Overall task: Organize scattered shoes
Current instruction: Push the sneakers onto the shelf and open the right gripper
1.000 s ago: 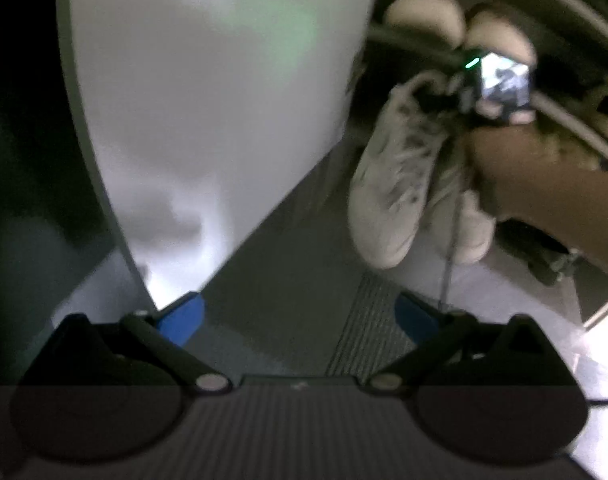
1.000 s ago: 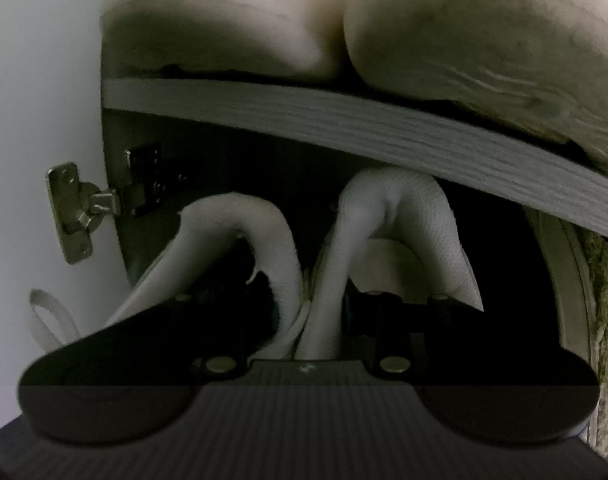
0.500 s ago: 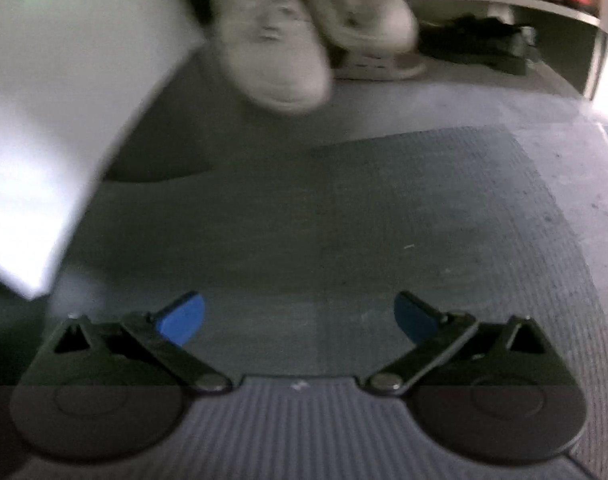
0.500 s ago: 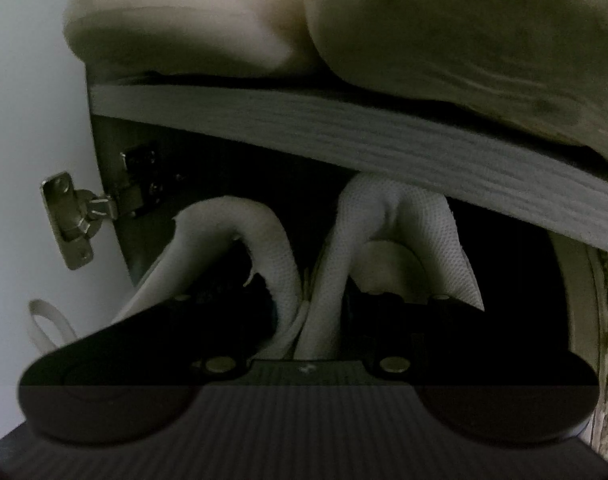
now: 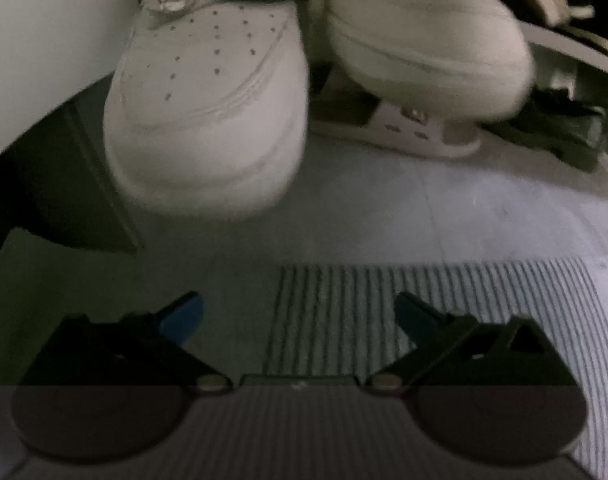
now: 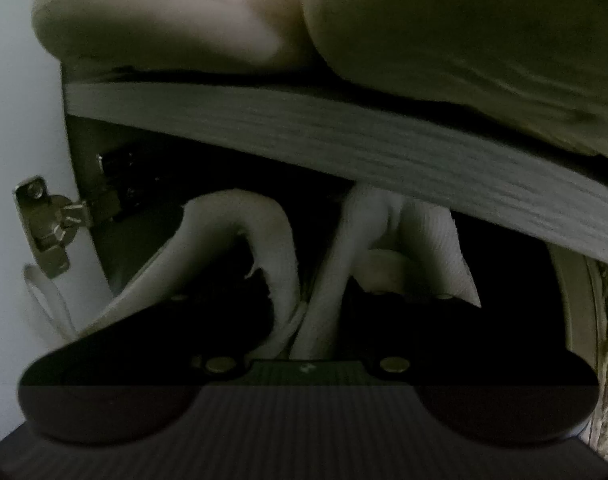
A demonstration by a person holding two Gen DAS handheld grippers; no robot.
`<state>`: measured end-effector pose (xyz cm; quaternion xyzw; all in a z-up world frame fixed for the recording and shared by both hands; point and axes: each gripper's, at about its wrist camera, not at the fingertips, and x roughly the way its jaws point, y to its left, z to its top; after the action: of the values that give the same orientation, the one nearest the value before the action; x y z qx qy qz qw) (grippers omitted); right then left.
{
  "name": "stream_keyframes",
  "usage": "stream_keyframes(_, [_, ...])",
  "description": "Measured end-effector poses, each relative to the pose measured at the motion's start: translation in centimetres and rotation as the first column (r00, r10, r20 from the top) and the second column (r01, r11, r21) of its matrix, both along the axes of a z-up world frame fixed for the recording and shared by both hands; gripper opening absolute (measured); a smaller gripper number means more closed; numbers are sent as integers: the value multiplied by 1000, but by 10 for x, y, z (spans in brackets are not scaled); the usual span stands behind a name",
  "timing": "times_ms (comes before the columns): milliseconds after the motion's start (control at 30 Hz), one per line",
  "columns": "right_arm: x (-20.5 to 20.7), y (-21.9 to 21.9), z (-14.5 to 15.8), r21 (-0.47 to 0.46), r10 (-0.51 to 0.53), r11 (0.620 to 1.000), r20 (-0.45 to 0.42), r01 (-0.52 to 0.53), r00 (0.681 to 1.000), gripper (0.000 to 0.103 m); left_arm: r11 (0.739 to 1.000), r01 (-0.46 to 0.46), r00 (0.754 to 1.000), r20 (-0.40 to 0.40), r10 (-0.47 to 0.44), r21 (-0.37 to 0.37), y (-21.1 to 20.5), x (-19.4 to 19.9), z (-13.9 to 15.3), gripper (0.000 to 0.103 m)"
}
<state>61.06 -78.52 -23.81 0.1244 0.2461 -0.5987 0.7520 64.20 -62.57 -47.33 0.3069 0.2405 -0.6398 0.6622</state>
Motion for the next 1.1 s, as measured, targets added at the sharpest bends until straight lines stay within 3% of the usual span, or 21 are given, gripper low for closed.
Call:
stream_keyframes(100, [1, 0, 1, -1, -9, 1000, 2, 9, 1000, 37, 999, 28, 1000, -8, -29, -42, -5, -1, 9, 103])
stream_keyframes(200, [2, 1, 3, 4, -17, 1000, 8, 17, 1000, 37, 1000, 9, 998, -58, -10, -23, -10, 2, 14, 103])
stream_keyframes(433, [0, 5, 7, 0, -26, 1000, 34, 26, 999, 39, 1000, 6, 996, -91, -8, -19, -9, 8, 20, 101])
stream_keyframes(700, [-10, 14, 12, -54, -36, 998, 88, 41, 995, 41, 996, 11, 995, -100, -20, -91, -4, 4, 34, 102])
stream_keyframes(1000, [-27, 20, 22, -40, -25, 999, 149, 32, 988, 40, 991, 48, 998, -21, -51, -124, -13, -7, 27, 102])
stream_keyframes(1100, [-30, 31, 30, -82, 7, 997, 106, 2, 994, 46, 986, 60, 998, -9, -62, -157, -7, -8, 34, 102])
